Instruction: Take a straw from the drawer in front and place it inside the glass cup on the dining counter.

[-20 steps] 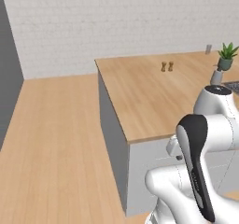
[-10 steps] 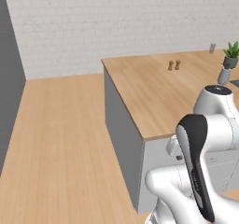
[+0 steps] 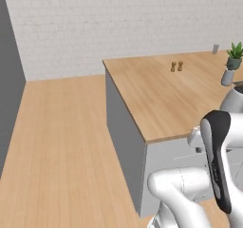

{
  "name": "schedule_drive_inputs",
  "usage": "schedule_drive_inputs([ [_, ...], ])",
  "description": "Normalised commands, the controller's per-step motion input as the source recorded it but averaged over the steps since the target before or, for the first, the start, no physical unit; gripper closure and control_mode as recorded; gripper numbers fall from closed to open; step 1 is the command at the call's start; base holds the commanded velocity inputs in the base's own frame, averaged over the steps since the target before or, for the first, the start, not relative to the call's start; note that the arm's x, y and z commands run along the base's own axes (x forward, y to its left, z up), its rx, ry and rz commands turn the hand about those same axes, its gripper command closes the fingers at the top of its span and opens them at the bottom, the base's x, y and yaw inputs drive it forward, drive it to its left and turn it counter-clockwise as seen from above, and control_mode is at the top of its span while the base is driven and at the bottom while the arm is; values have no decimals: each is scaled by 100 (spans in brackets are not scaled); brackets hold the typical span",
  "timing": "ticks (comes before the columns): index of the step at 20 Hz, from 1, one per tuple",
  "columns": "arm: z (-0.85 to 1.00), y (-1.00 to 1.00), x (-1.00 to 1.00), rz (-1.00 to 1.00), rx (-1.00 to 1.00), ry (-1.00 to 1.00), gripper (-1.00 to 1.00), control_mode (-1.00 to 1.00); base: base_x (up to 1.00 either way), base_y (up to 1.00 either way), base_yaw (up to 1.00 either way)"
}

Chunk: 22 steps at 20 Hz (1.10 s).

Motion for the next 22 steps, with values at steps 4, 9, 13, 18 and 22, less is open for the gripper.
schedule_drive_inputs([
  [4,-68,-100,12,-28,11,-32,-100,-100,0,0,0],
  [9,-99,-100,0,-19,17,-60,-100,-100,0,0,0],
  [13,-66,-89,0,-17,20,-60,-100,-100,0,0,0],
  [18,-18,-51,4,-13,16,-35,-100,-100,0,0,0],
  [22,-3,-36,34,-10,6,9,-100,-100,0,0,0],
])
